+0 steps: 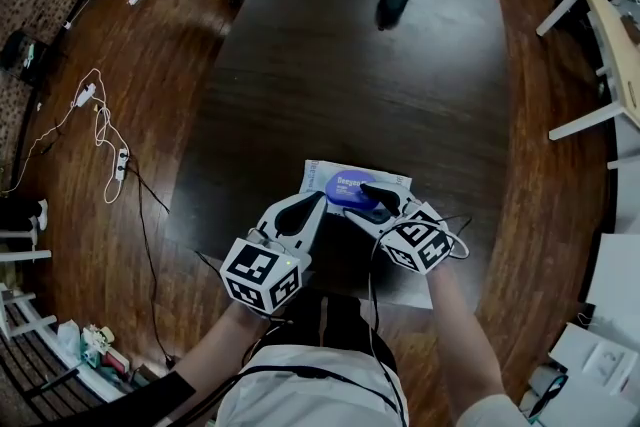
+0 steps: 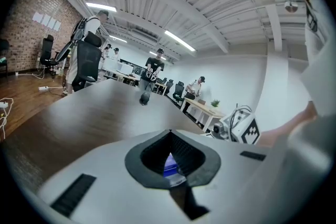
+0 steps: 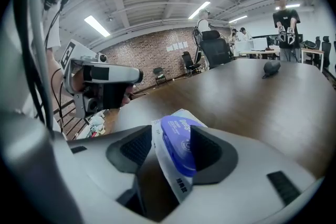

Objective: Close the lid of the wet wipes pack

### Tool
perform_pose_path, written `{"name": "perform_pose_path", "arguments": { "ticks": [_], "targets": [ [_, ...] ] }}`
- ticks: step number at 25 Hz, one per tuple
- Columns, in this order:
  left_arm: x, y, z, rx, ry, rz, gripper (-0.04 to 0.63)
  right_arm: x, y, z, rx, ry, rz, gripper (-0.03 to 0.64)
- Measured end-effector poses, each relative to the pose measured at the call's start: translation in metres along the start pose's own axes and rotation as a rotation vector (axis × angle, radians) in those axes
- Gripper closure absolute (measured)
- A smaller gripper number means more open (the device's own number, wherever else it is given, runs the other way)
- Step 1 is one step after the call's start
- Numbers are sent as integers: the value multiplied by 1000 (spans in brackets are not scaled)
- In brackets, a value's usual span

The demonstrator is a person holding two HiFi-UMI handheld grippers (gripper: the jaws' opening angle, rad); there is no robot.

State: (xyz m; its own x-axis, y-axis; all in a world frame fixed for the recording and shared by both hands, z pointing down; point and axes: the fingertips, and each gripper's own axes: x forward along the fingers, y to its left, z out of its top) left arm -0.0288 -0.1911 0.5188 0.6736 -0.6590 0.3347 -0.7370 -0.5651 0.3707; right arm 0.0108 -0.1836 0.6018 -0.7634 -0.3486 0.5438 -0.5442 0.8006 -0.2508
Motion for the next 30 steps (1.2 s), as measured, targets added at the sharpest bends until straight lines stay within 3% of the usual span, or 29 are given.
{"name": "perform_pose_path", "arguments": {
  "ticks": [30],
  "targets": [
    [-4,0,2,0,-8,-16,594,14,-2,-28,19,153,-22,399]
  ]
}}
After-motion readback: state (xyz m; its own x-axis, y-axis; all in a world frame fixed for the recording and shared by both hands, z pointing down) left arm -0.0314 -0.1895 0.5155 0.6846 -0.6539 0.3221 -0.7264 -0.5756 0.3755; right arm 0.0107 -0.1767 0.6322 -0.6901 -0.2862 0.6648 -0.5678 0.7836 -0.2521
